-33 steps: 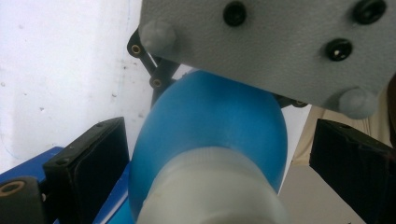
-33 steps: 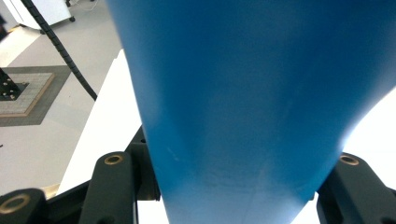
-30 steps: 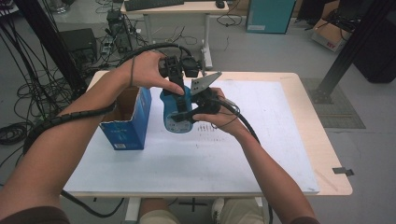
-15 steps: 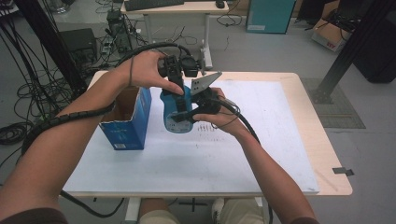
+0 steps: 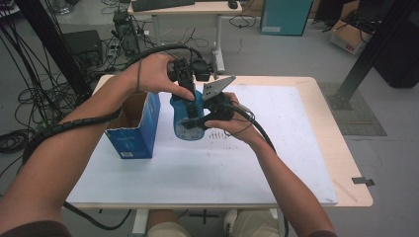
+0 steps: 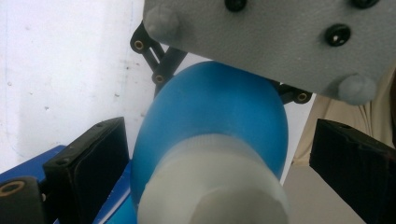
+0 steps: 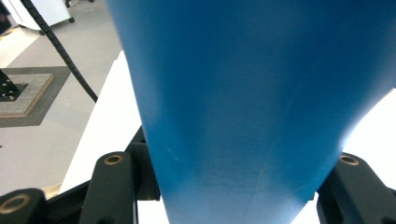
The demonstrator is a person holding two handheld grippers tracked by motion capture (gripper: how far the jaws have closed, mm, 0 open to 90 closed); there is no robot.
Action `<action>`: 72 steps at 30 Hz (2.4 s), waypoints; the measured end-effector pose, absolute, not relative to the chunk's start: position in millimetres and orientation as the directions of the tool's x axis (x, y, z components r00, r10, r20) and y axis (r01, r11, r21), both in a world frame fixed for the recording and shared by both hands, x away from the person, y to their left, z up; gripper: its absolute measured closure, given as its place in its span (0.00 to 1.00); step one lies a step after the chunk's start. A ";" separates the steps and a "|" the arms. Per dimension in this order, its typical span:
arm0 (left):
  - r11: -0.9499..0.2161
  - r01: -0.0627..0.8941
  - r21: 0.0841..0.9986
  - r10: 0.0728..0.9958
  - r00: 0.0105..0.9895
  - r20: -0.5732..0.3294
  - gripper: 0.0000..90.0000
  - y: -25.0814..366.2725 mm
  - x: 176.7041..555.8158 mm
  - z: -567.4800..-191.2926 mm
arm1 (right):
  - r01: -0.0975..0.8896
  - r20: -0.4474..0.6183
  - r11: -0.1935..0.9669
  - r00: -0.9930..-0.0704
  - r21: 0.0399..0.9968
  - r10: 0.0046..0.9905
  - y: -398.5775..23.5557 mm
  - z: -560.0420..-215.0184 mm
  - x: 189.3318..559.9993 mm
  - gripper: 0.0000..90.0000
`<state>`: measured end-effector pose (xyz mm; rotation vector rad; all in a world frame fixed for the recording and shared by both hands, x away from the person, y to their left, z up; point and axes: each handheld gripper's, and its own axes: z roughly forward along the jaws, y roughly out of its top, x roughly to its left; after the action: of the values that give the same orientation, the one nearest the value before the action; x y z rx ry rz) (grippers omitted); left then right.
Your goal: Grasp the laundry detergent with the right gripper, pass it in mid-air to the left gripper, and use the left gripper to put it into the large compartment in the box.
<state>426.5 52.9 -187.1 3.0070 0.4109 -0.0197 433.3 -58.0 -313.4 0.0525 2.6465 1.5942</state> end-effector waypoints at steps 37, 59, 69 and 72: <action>-0.962 0.254 0.095 0.256 0.967 0.003 0.19 53.6 426.8 -188.5 | -0.007 -0.030 0.464 -0.999 0.886 0.043 -57.9 -311.5 432.5 0.48; -0.965 0.252 0.078 0.253 0.968 0.004 0.38 53.6 426.0 -190.7 | 0.003 -0.014 0.469 -0.999 0.883 0.031 -56.8 -311.5 429.1 0.48; -0.965 0.256 0.063 0.257 0.966 0.007 0.39 52.4 426.5 -190.9 | 0.040 0.007 0.497 -0.998 0.867 0.068 -59.5 -310.6 427.5 0.48; -0.965 0.254 0.063 0.255 0.967 0.008 0.39 52.0 426.7 -191.5 | 0.041 0.008 0.500 -0.998 0.865 0.069 -59.8 -311.1 428.2 0.48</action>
<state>426.7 52.0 -191.5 3.0544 0.3954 0.0250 428.2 -59.8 -311.1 0.0993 2.6961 1.5546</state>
